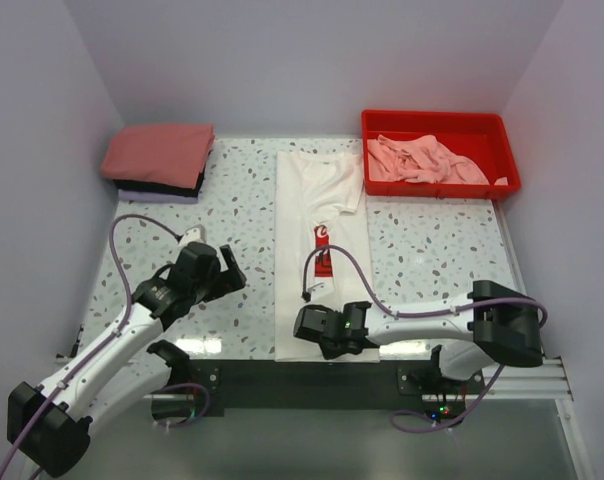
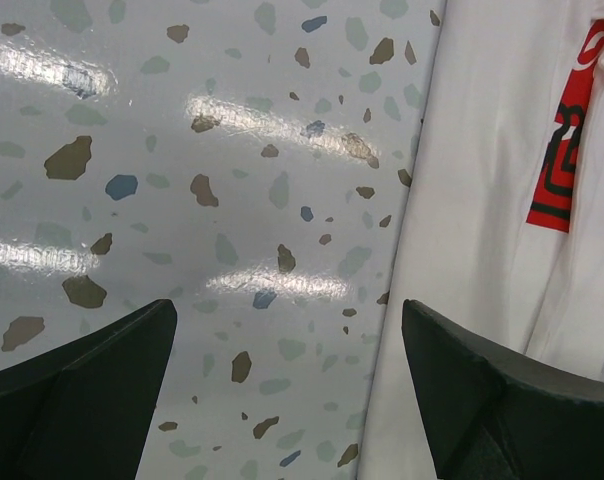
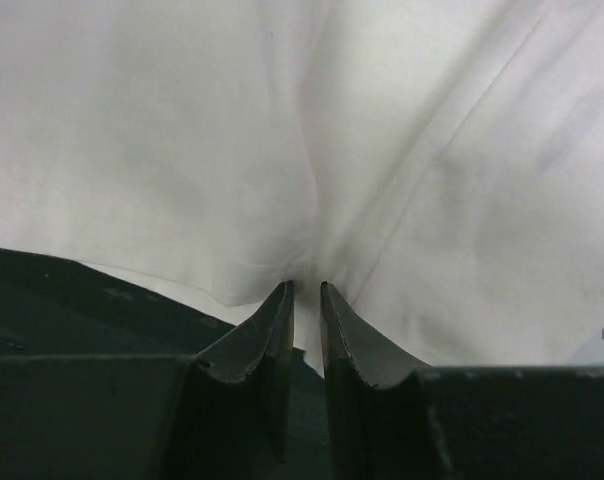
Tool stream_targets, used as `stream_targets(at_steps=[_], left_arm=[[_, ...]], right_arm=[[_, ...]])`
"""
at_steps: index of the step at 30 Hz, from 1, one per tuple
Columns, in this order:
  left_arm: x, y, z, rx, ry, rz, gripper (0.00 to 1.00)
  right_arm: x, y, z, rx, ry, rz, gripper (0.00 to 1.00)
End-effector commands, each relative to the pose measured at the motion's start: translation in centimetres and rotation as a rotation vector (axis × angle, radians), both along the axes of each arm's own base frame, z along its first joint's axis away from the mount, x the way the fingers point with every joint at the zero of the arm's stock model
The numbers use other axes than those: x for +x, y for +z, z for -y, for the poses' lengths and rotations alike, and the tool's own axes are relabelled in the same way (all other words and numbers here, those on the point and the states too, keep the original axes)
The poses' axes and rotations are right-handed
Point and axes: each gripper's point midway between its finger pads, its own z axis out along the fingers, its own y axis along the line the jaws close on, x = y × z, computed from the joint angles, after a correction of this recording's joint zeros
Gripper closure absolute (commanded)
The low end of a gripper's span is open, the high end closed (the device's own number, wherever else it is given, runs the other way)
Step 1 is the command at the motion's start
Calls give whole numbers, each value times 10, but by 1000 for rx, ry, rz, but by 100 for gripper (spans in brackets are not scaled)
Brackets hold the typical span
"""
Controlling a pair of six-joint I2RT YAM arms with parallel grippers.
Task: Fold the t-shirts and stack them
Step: Fold the tshirt
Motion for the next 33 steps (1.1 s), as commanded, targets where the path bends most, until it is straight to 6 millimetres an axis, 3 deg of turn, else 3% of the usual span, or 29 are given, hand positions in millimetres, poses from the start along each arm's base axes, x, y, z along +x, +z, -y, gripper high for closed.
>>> stream_targets(at_steps=[1,6,9,13,14,19,22,28,33], left_arm=[[-2,6,5,-12,-34,-8,0],[-4,3,6,5,-64,-30,0],[-4,5,10,3,-94,-35,0],[-13,1,30,-80,-178,-71,0],[-16,-4,36,-101,-208,-75,0],[-40,-16,59,-134,-317,-114,0],[-64,-27,79,-150,-391,-160,0],[-105,-47,109,-153,-482,-250,0],[-128,-57,120,-121,-518,-308,4]], right_arm=[[0,10,-13,149,-110,-6,78],[4,28,-13,196,-109,26,68],[9,52,-21,260,-71,61,55],[12,77,-25,312,-35,96,36],[18,84,-23,316,-51,125,2],[32,96,17,268,-170,206,1],[35,95,42,259,-240,216,1],[35,54,95,236,-410,133,1],[29,43,98,350,-476,42,1]])
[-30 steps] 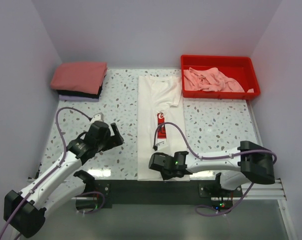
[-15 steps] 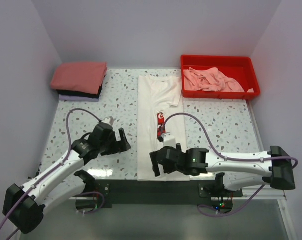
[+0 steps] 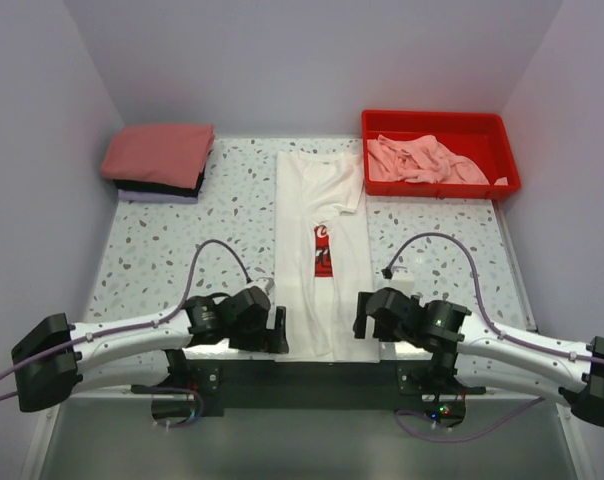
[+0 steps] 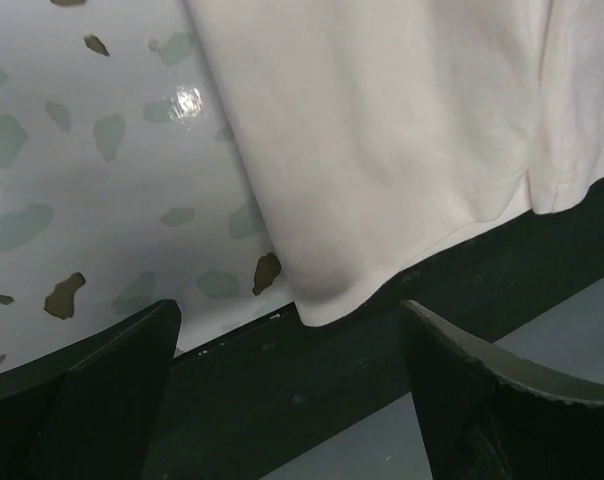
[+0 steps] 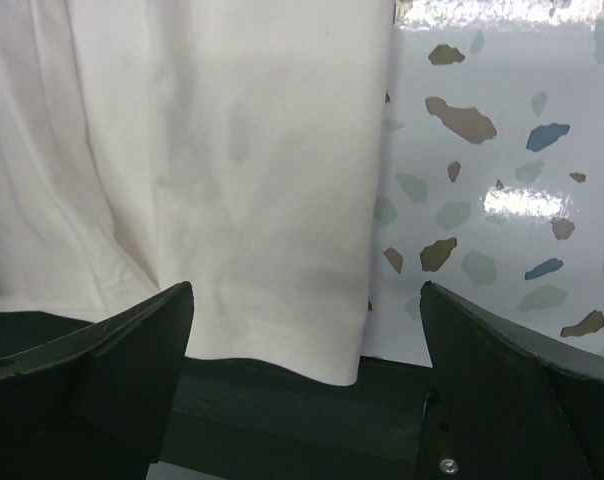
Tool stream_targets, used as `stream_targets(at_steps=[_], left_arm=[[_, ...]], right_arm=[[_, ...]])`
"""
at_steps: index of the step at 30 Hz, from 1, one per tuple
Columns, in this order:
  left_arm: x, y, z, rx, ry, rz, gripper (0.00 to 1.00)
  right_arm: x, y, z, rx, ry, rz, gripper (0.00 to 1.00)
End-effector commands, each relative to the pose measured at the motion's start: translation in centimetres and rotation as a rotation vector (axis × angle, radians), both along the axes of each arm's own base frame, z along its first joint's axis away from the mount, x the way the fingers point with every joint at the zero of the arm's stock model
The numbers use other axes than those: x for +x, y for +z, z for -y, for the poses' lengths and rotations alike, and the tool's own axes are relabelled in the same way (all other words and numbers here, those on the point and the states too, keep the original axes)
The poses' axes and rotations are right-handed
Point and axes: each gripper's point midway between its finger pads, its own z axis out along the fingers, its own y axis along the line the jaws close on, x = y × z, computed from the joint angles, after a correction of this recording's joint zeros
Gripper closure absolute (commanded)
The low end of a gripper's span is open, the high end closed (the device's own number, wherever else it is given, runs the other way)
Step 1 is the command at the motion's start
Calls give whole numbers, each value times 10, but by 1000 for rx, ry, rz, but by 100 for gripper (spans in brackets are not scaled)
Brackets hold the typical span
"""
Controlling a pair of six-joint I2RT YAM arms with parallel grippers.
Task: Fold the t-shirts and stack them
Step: Fold the tshirt
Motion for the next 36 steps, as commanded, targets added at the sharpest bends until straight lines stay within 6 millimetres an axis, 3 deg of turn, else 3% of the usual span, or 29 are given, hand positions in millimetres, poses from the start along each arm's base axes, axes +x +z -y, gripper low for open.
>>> stream_targets(at_steps=[1,5,8,11,18,22,29,32,36], left_arm=[[-4,-1,15,-12,27,2,7],[-10,-7,19,19,15,-10,26],[-15,-10,22,41,0,-16,34],[-18,-13,25,53,-4,-17,52],[-18,-20,20,105,23,-14,79],[-16,-19,21,114,29,-7,99],[-26,-20,11,146,34,-37,100],[-28,-20,10,140,36,-43,100],[-27,-15,15,115,34,-38,100]], right_arm=[[-8,-2,-4,96,-39,-53,1],[-15,-9,6,70,-64,-84,2],[-18,-12,5,70,-61,-104,5],[-21,-15,1,72,-52,-127,11],[-32,-28,0,65,-34,-192,17],[-43,-36,-3,85,-8,-244,30],[-60,-49,5,63,4,-327,39],[-64,-48,-3,104,26,-347,44],[-67,-53,-11,134,45,-367,61]])
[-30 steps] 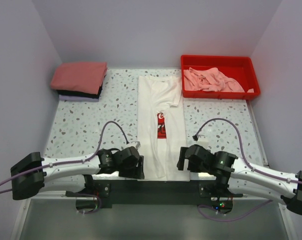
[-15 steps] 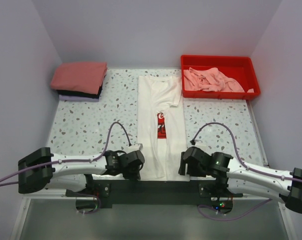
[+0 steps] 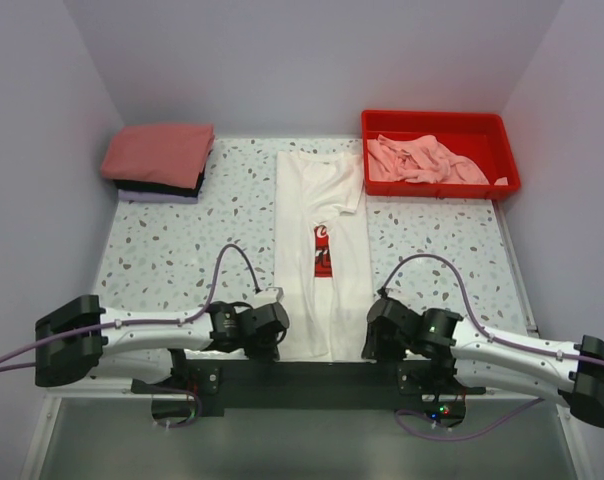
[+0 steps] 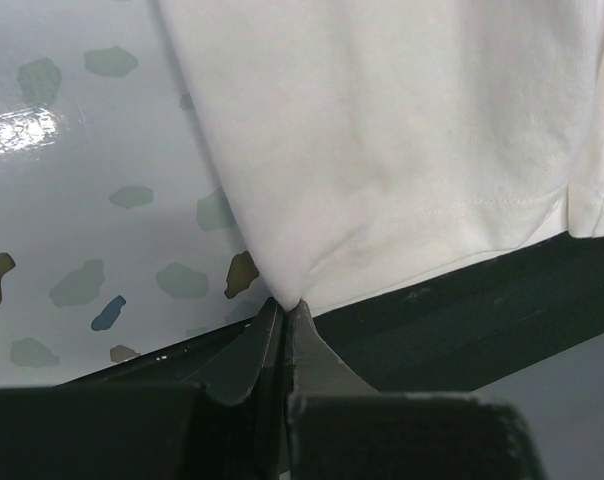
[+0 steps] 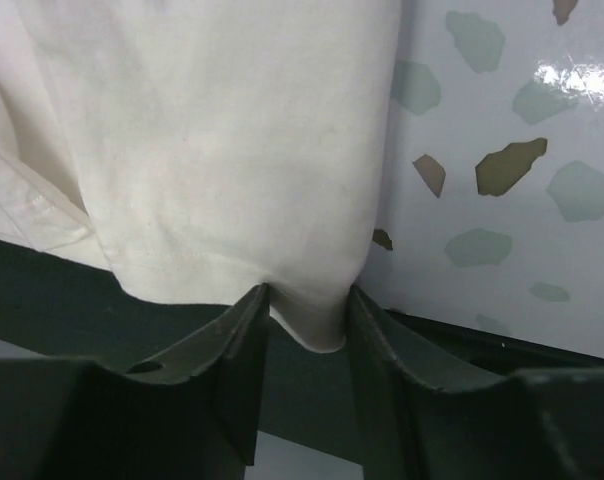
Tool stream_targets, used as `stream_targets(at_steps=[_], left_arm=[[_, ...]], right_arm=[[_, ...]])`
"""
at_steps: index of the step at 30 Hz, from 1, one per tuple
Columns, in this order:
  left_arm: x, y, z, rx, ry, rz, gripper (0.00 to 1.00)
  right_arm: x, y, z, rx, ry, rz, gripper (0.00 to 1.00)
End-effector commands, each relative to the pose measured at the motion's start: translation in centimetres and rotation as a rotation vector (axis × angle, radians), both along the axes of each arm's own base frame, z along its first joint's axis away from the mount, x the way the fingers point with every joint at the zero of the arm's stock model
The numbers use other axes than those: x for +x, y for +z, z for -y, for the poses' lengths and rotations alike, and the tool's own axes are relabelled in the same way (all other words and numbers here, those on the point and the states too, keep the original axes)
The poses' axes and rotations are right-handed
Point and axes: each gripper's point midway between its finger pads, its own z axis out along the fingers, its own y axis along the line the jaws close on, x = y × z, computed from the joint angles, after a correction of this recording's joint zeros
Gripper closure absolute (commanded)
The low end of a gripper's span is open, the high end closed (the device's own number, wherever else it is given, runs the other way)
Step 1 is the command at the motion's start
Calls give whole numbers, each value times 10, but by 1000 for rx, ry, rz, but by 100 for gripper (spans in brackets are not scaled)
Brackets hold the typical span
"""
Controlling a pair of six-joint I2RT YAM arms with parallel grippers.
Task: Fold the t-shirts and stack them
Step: Fold the tshirt
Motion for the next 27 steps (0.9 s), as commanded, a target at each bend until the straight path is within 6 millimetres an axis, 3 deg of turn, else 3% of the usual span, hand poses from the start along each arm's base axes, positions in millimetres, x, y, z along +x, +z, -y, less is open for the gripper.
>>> stream_targets(at_steps=[1,6,7,11,14,16,20,23,27], left_arm=[[-4,6,-1,0,6,-6,100],[-8,8,-6,2,16,-11,100],[-10,9,-6,-4,25,-17,100],[-25,8,-14,-5,32,-44,100],[-33,11,-14,-14,7,-46,100],[-27,17,-15,2,15,-15,100],[-4,44,-5,-18,73,93,100],[20,65,7,-95,121,207,100],[49,78,11,-118,134,271,100]], right_arm=[[-9,-4,-8,40,9,-52,63],[-14,-2,-15,57,66,-71,89],[-17,-2,-16,58,80,-89,98],[-40,-6,-19,82,127,-156,100],[-45,2,-26,103,166,-148,100],[-34,18,-32,100,179,-87,100],[-4,28,-15,-42,166,57,100],[18,47,-23,-56,156,138,100],[56,77,-26,-63,125,274,100]])
